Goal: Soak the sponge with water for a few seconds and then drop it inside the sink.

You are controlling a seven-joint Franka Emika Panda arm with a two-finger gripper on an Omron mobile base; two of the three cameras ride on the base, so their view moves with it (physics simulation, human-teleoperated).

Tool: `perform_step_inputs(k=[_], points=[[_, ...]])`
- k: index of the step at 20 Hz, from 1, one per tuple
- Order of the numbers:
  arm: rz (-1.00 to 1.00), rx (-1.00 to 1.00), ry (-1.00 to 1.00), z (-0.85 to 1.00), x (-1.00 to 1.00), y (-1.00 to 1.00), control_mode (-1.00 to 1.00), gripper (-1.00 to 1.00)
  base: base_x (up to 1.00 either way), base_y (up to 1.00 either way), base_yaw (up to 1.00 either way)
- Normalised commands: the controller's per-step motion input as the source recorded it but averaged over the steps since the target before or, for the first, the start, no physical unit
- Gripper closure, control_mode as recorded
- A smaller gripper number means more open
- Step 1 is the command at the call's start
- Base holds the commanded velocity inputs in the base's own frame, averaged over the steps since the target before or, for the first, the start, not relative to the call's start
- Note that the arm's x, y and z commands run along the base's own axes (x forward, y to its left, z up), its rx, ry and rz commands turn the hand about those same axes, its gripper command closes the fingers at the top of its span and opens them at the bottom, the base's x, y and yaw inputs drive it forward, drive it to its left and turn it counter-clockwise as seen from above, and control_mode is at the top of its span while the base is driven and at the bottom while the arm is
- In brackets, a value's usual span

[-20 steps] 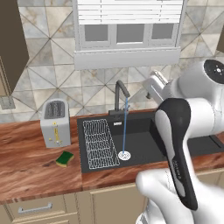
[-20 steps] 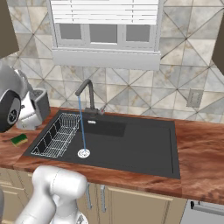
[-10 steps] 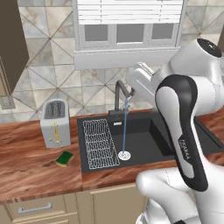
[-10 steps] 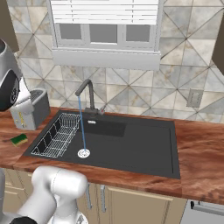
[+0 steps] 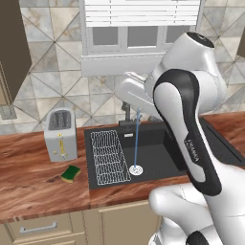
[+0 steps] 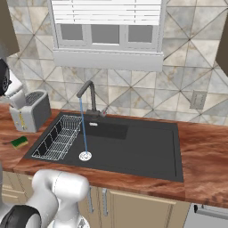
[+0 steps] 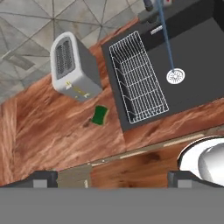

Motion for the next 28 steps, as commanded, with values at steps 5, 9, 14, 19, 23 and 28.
perform_step_inputs(k=[5, 9, 14, 19, 23, 28], points=[[0.26, -0.05, 0.00, -0.40, 0.00, 0.31, -1.00, -1.00, 0.00, 0.00, 0.00], [0.22, 0.00, -0.06, -0.88, 0.15, 0.00, -1.00, -1.00, 0.00, 0.00, 0.00], [0.18, 0.00, -0.04, -0.79, 0.19, 0.00, -1.00, -1.00, 0.00, 0.00, 0.00], [0.06, 0.00, 0.04, -0.16, 0.12, -0.01, -1.00, -1.00, 0.00, 0.00, 0.00], [0.01, -0.01, 0.24, 0.00, 0.27, 0.00, -1.00, -1.00, 0.00, 0.00, 0.00], [0.00, 0.00, 0.39, 0.00, 0.34, 0.00, -1.00, -1.00, 0.00, 0.00, 0.00]])
